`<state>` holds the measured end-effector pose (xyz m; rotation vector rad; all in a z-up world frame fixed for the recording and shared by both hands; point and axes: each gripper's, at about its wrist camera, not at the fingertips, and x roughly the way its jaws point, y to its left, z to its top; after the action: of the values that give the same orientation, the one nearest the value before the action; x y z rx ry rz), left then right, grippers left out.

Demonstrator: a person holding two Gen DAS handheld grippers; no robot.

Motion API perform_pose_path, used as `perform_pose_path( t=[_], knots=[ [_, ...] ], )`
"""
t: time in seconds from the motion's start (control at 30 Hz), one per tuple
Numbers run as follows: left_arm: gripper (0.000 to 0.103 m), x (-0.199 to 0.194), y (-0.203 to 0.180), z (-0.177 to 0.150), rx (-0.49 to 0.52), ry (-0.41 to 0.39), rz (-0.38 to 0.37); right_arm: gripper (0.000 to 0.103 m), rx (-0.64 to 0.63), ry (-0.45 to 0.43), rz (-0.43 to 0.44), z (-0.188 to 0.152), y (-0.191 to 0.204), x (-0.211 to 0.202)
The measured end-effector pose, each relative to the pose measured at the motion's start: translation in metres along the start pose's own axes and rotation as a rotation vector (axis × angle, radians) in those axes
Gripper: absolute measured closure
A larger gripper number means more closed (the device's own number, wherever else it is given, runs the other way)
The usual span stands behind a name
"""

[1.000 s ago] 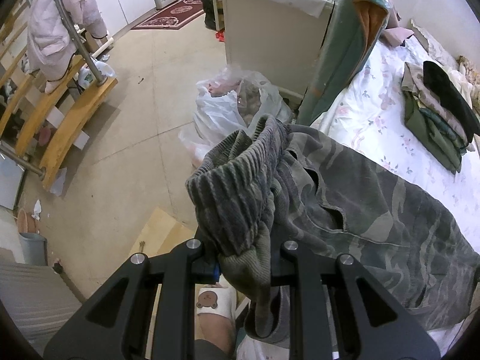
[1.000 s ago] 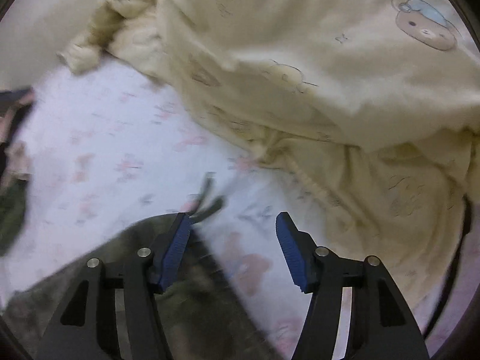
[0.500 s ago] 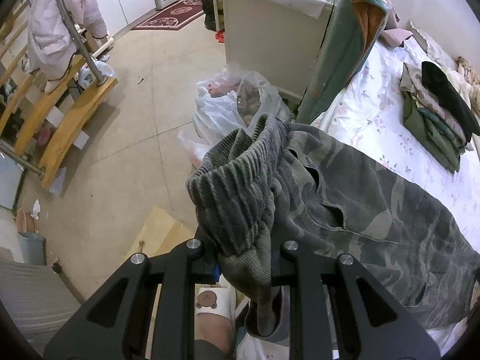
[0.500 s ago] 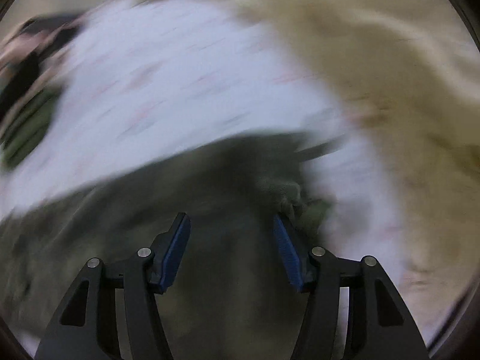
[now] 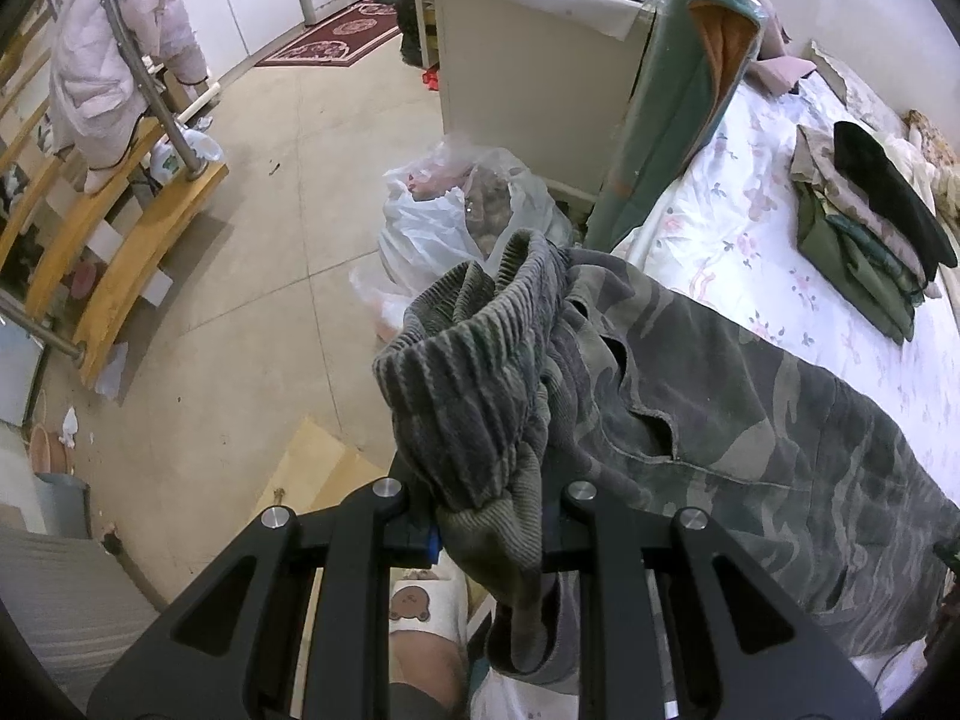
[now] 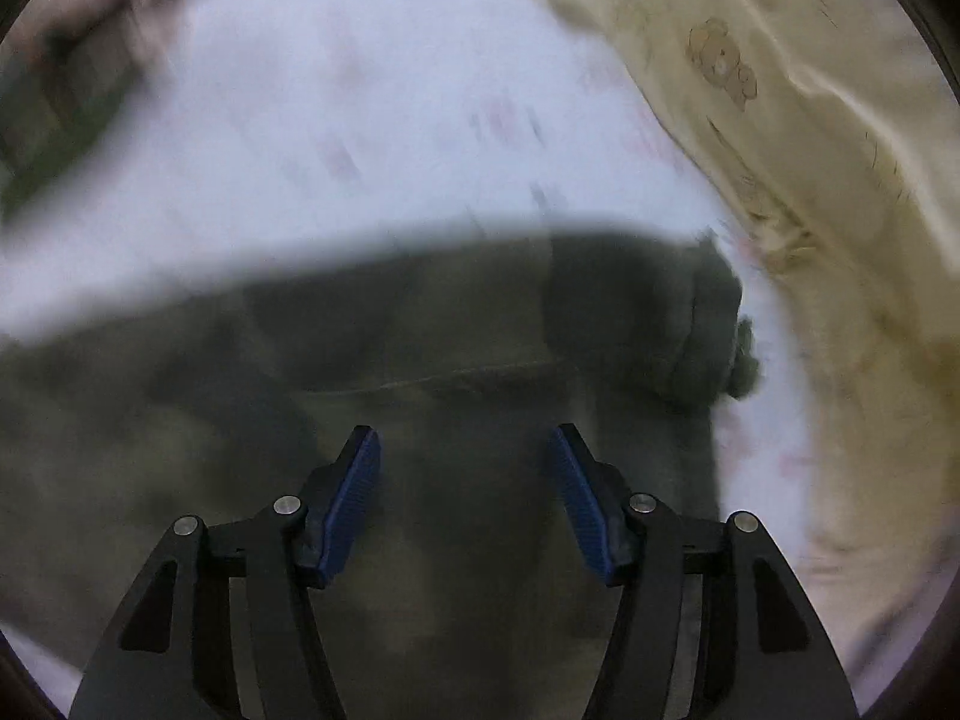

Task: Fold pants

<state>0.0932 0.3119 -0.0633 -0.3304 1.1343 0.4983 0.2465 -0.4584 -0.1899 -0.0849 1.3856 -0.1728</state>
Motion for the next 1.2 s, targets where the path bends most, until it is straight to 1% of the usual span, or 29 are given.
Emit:
perform_pose_path(
  t=[0.07, 0.13, 0.23, 0.27, 0.33, 0.4, 0.47, 0.53, 0.6, 0.63, 0.7, 0.77, 0.8, 0.87, 0.9, 0.97, 1.0, 1.03, 1.1, 1.13, 1.17, 1.2],
  knots=[
    [0.086, 0.0, 0.003, 0.001, -0.009, 0.0, -0.006, 0.041, 0.059, -0.001, 0.001, 0.001, -0.003, 0.0],
    [0.086, -0.001, 0.002, -0.001, -0.018, 0.002, -0.01, 0.041, 0.153, -0.022, 0.056, 0.003, -0.009, -0.016],
    [0.086, -0.002, 0.0, 0.001, -0.026, -0.005, -0.021, 0.041, 0.227, -0.115, 0.124, -0.004, -0.009, -0.062],
    [0.086, -0.004, -0.001, 0.001, -0.026, -0.009, -0.024, 0.041, 0.248, -0.127, 0.139, -0.008, -0.007, -0.076],
    [0.086, -0.007, -0.004, 0.002, -0.032, -0.018, -0.034, 0.04, 0.29, -0.151, 0.209, -0.023, 0.005, -0.106],
    [0.086, -0.011, -0.007, 0.0, -0.03, -0.03, -0.039, 0.033, 0.291, -0.171, 0.272, -0.04, 0.023, -0.13],
    [0.086, -0.015, -0.01, -0.003, -0.017, -0.047, -0.038, 0.028, 0.27, -0.187, 0.313, -0.061, 0.042, -0.145],
    [0.086, -0.02, -0.013, -0.005, -0.004, -0.07, -0.044, 0.027, 0.253, -0.19, 0.341, -0.075, 0.051, -0.147],
    [0.086, -0.026, -0.015, -0.009, 0.012, -0.098, -0.045, 0.027, 0.243, -0.178, 0.373, -0.09, 0.055, -0.133],
    [0.086, -0.029, -0.017, -0.011, 0.022, -0.114, -0.044, 0.027, 0.242, -0.16, 0.367, -0.096, 0.055, -0.127],
    [0.086, -0.036, -0.021, -0.013, 0.039, -0.141, -0.042, 0.027, 0.273, -0.115, 0.347, -0.105, 0.049, -0.115],
    [0.086, -0.045, -0.03, -0.015, 0.068, -0.17, -0.03, 0.027, 0.335, -0.118, 0.382, -0.107, 0.035, -0.111],
    [0.086, -0.052, -0.037, -0.017, 0.087, -0.187, -0.019, 0.027, 0.355, -0.117, 0.387, -0.109, 0.031, -0.112],
    [0.086, -0.067, -0.056, -0.02, 0.128, -0.228, -0.022, 0.027, 0.388, -0.12, 0.39, -0.111, 0.021, -0.116],
    [0.086, -0.079, -0.074, -0.024, 0.166, -0.26, -0.016, 0.027, 0.401, -0.126, 0.396, -0.11, 0.017, -0.118],
    [0.086, -0.095, -0.101, -0.032, 0.214, -0.296, -0.03, 0.027, 0.414, -0.149, 0.41, -0.106, 0.01, -0.121],
    [0.086, -0.107, -0.124, -0.04, 0.257, -0.322, -0.048, 0.026, 0.414, -0.159, 0.412, -0.103, 0.008, -0.123],
    [0.086, -0.113, -0.14, -0.046, 0.292, -0.336, -0.054, 0.026, 0.409, -0.165, 0.413, -0.101, 0.007, -0.124],
    [0.086, -0.128, -0.185, -0.065, 0.392, -0.368, -0.081, 0.026, 0.392, -0.175, 0.418, -0.096, 0.008, -0.128],
    [0.086, -0.133, -0.211, -0.079, 0.454, -0.388, -0.086, 0.026, 0.387, -0.184, 0.425, -0.093, 0.007, -0.13],
    [0.086, -0.135, -0.229, -0.089, 0.493, -0.399, -0.087, 0.026, 0.384, -0.191, 0.43, -0.093, 0.005, -0.132],
    [0.086, -0.132, -0.257, -0.107, 0.558, -0.408, -0.087, 0.026, 0.384, -0.201, 0.431, -0.091, 0.003, -0.135]
  ],
)
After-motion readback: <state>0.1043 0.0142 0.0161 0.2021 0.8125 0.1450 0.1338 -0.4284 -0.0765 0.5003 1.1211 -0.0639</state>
